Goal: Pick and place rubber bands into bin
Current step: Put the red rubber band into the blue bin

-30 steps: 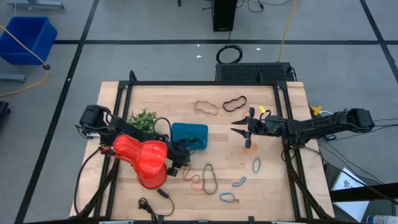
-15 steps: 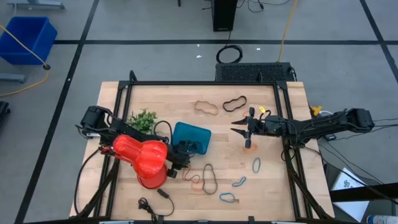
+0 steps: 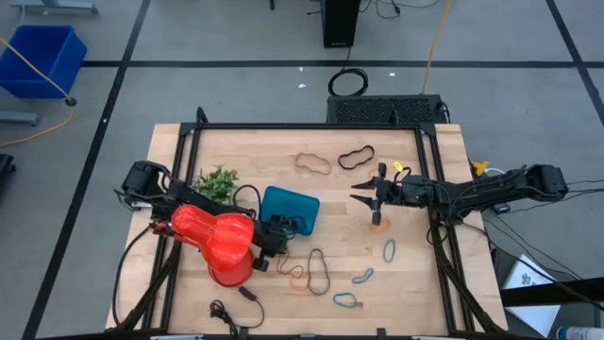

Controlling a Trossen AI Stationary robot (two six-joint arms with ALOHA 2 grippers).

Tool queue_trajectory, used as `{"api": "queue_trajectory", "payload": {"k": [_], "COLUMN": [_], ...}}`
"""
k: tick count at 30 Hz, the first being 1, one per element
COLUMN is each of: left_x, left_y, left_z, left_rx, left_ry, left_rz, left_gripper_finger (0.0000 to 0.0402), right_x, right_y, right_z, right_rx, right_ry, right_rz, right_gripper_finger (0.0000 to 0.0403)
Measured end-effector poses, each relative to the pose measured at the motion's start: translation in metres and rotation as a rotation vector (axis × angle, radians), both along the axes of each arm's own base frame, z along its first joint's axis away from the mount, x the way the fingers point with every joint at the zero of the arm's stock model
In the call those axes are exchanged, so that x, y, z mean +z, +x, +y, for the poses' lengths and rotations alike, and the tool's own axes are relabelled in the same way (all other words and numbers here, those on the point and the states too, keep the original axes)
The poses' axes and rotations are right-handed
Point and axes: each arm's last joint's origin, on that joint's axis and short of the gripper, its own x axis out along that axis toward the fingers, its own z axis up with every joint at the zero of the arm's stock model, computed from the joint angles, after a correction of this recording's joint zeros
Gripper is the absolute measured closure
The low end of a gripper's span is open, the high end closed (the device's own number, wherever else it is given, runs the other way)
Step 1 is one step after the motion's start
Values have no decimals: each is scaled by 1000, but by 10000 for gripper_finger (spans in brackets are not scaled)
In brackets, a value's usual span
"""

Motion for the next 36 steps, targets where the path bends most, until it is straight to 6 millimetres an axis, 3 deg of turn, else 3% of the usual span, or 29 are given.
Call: {"api": "queue_trajectory", "payload": {"k": [5, 13, 29, 36], "left_x": [0, 5, 63, 93], "left_y": [0, 1, -5, -11], "left_z": [0, 0, 5, 18], "left_rx": [-2, -22, -22, 127], "left_ry": [-4, 8, 16, 145], "left_rz": [3, -42, -269, -400], "left_gripper_finger": [394, 397, 398, 399], "right_x": [0, 0, 0, 0], "right_y": [0, 0, 0, 0], "right_z": [0, 0, 0, 0], "right_rx": [0, 0, 0, 3], "right_ry": [0, 0, 0, -12], "right_rz": [0, 0, 1, 4], "right_gripper_finger": [289, 289, 289, 289]}}
